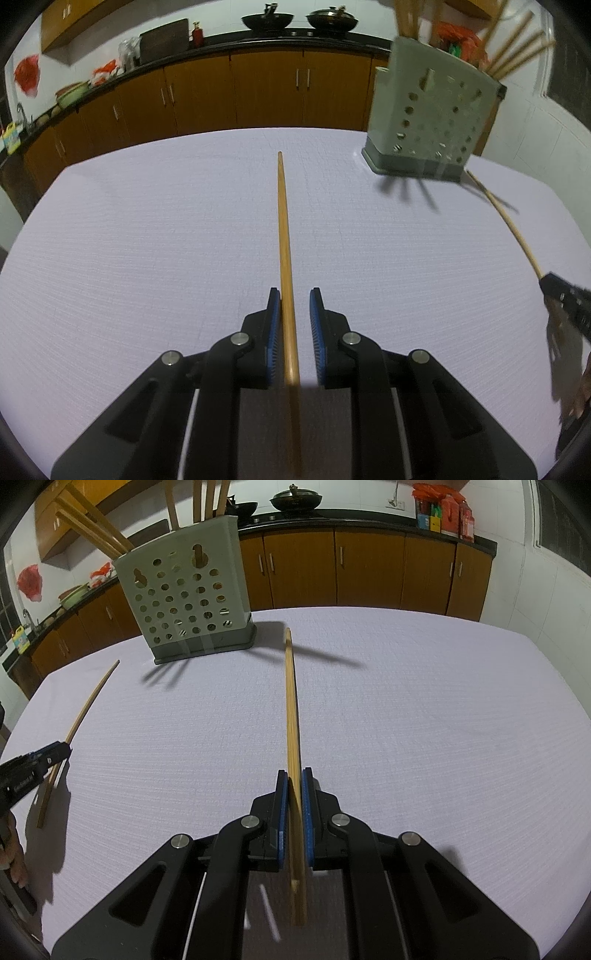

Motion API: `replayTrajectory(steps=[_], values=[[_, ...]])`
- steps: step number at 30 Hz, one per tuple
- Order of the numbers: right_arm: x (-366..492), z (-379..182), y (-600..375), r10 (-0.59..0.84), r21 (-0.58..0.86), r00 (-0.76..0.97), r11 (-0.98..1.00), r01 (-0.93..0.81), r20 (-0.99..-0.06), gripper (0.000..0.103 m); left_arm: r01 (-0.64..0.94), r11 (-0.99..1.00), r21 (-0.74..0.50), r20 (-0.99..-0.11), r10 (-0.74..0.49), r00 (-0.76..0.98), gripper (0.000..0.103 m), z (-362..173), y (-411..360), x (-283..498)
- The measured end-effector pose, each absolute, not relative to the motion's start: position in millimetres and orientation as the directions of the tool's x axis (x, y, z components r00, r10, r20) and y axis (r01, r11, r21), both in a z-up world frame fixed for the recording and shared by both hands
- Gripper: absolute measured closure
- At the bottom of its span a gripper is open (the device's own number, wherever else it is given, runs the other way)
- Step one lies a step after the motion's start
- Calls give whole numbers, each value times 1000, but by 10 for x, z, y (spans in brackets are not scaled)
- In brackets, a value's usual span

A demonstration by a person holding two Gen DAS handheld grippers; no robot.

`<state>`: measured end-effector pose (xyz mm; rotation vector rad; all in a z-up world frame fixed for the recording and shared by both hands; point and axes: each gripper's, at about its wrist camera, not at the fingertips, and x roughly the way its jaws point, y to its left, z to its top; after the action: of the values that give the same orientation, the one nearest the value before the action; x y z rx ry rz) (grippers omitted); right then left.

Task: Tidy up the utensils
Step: 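Lift both held chopsticks upright and carry them above the holder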

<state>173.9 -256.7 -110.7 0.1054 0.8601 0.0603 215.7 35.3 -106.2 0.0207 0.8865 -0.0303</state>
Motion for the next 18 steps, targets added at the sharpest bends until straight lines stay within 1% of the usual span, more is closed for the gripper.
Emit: replayTrajectory(steps=[1, 3, 6, 9, 12, 18], values=[[1731, -1106, -2577, 103, 126, 651, 992, -11, -752, 94, 41, 999, 6, -775, -21, 632, 87, -1063, 350, 2133], [1721, -1100, -2596, 114, 142, 652, 990, -10, -749, 95, 46, 999, 5, -775, -25, 632, 93, -1062, 362, 2116], [1698, -1078, -2608, 95, 127, 663, 992, 0, -743, 95, 56, 998, 15, -778, -23, 628, 95, -1051, 372, 2113], [1603, -925, -2624, 88, 119, 711, 993, -6, -698, 95, 72, 997, 18, -757, -33, 652, 95, -932, 391, 2044], [1531, -704, -2661, 79, 112, 761, 994, -9, -644, 95, 89, 996, 25, -717, -45, 695, 95, -721, 404, 1965], [1470, -218, -2705, 75, 113, 845, 993, -17, -530, 95, 108, 994, 20, -605, -74, 793, 95, -159, 434, 1859]])
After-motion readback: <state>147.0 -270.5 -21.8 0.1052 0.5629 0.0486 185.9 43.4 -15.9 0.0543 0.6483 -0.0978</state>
